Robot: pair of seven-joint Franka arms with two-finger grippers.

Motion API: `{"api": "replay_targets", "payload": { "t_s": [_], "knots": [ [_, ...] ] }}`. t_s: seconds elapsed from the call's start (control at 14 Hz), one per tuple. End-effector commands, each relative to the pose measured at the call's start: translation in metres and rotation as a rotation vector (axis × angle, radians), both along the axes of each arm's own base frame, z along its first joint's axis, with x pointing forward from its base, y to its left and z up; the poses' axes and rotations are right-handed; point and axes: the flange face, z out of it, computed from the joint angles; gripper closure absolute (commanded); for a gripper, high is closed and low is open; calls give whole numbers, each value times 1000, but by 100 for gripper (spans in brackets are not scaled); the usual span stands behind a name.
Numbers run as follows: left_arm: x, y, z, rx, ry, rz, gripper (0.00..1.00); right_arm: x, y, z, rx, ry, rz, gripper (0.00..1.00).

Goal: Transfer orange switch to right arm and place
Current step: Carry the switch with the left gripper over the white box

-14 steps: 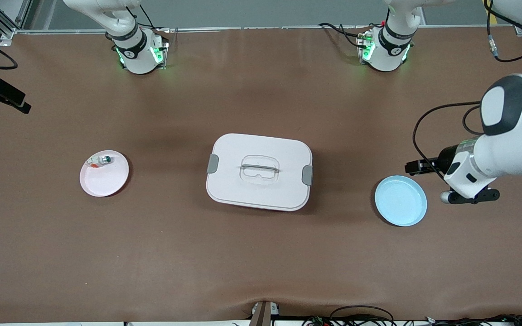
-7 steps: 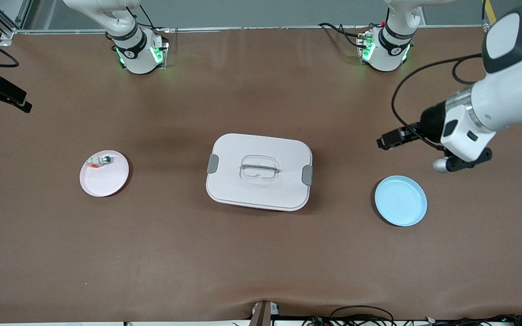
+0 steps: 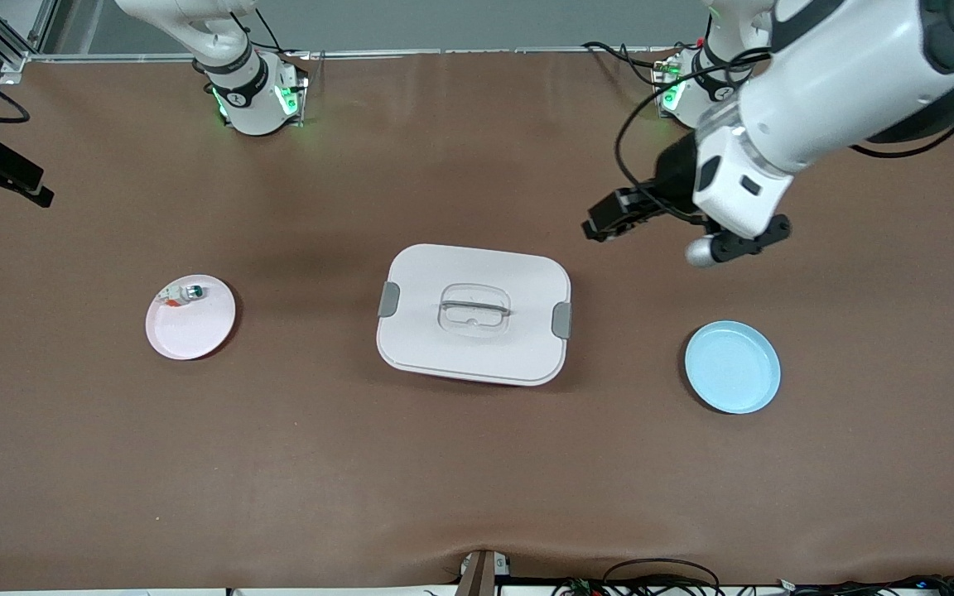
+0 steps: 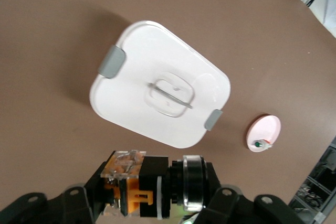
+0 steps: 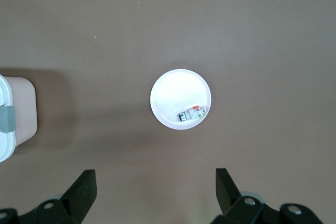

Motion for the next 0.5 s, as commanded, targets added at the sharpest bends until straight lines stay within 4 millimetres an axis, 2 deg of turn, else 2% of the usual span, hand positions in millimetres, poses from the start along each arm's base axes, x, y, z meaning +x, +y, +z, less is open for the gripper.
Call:
{"api": "replay_targets", "payload": {
  "t_s": [0.0,0.07,0.21,0.29,0.36,0.43],
  "knots": [
    [-1,-45,-10,-64,24,74,84,-3,-1,12,-1,-17,-2,0],
    [-8,-69,-15,-82,34,117,83,-3,-1,14,-1,-19,7,0],
    [-13,-103,-30,-117,78,215,83,-3,-2,19,9,-29,6,0],
    [-19,-123,-37,-139,90,253,83,-3,-3,18,13,-28,4,0],
    [-26,-143,-41,-170,112,312,83,3,5,10,13,-12,18,0],
    [-23,-153,-52,-200,169,433,83,4,7,8,14,-6,21,0]
  ]
}}
